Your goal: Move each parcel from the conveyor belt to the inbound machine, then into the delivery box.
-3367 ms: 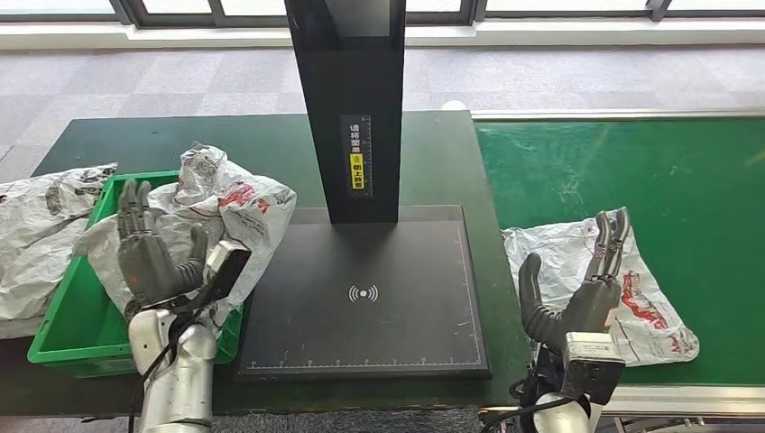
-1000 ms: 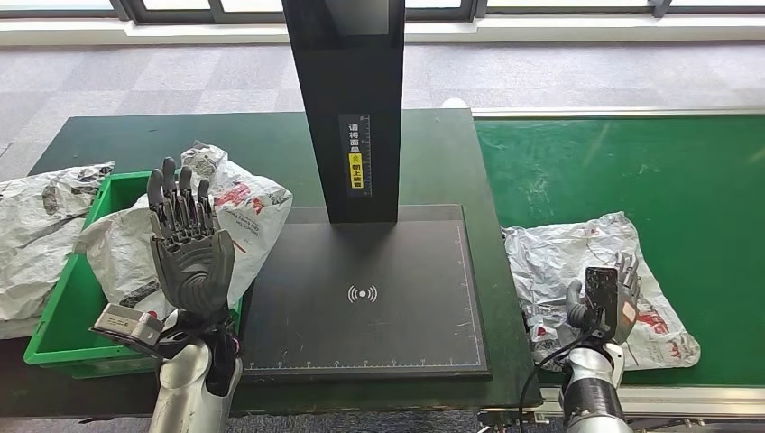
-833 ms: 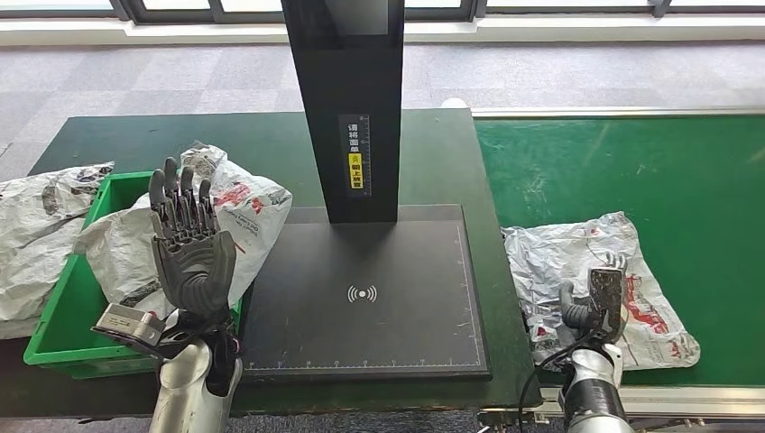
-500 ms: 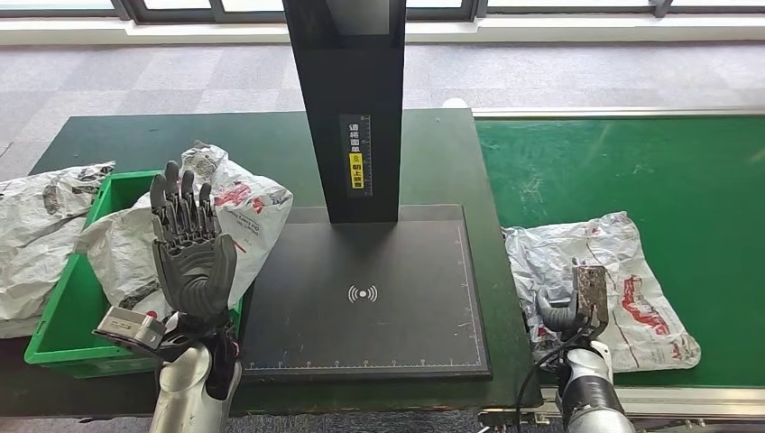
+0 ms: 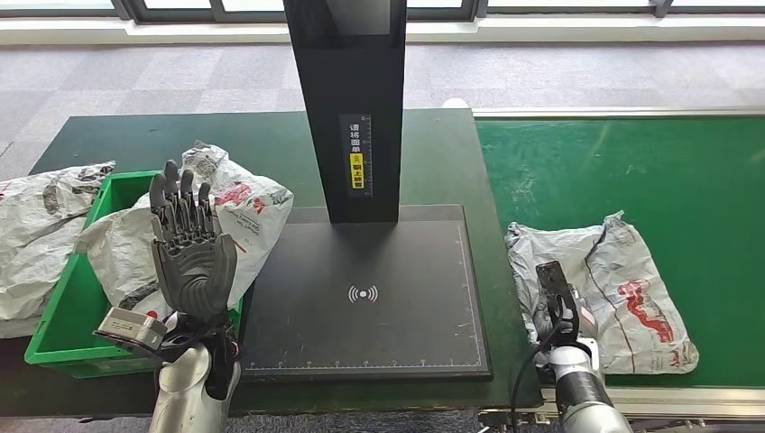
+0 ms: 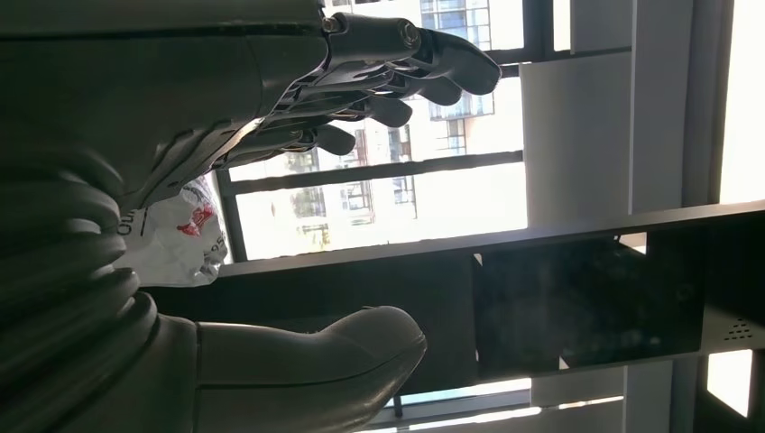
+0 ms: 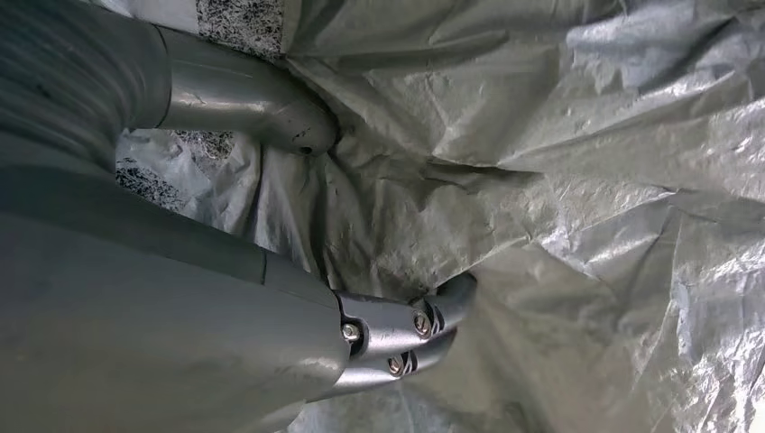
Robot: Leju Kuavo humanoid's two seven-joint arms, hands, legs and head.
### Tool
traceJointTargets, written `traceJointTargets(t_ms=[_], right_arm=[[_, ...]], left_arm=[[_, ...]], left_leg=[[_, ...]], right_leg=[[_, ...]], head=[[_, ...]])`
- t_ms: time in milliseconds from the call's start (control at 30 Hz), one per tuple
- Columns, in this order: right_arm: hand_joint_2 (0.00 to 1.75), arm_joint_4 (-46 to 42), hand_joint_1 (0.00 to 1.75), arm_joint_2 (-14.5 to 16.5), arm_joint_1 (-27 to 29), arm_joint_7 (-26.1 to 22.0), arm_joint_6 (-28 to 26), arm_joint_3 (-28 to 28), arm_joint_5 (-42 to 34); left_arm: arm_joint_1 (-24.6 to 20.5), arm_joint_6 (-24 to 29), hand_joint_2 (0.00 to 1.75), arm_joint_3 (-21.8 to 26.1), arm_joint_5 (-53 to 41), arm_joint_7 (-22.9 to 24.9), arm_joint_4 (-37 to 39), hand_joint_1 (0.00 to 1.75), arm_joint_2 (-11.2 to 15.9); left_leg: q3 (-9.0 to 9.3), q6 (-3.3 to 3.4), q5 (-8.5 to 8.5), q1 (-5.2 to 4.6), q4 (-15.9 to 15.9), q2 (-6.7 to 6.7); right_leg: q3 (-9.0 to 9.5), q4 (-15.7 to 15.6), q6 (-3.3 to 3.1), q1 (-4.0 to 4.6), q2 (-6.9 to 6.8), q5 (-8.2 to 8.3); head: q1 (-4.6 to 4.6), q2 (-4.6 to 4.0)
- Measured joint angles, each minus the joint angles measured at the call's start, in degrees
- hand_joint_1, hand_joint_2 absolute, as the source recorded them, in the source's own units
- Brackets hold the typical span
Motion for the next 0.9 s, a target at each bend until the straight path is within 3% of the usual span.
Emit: traceJointTargets(t_ms=[267, 633, 733, 900], right_arm=[[1.75, 0.39, 1.75, 0.0, -0.84, 4.81, -1.41, 1.83, 5.41], [1.75, 0.58, 1.75, 0.03, -1.14, 5.99, -1.41, 2.06, 6.91], [1.75, 0.63, 1.75, 0.15, -0.94, 1.81, -0.19, 2.06, 5.56], [1.75, 0.43, 1.75, 0.84, -0.21, -16.28, 3.07, 1.7, -1.78]], left_arm=[[-0.01, 1.58, 1.75, 0.01, -0.33, 0.0, 0.02, 0.0, 0.0], [0.0, 2.19, 1.75, -0.01, -0.38, 0.0, 0.02, 0.0, 0.0], [0.01, 2.29, 1.75, -0.02, -0.48, 0.0, 0.0, 0.0, 0.0], [0.07, 2.55, 1.75, -0.02, -0.35, 0.0, -0.35, 0.0, 0.01]], left_leg=[[0.09, 0.01, 0.0, 0.0, 0.0, -0.02], [0.12, 0.01, 0.0, 0.0, 0.0, -0.02], [0.1, 0.01, 0.0, 0.0, 0.0, -0.02], [0.09, 0.01, 0.0, 0.0, 0.0, 0.08]], right_leg=[[0.09, -0.02, 0.0, 0.01, 0.0, 0.0], [0.14, -0.03, 0.01, 0.01, -0.01, -0.01], [0.14, -0.03, 0.01, 0.0, -0.02, 0.0], [0.07, 0.01, 0.0, 0.0, 0.09, 0.02]], head=[[0.0, 0.0], [0.0, 0.0], [0.0, 0.0], [0.0, 0.0]])
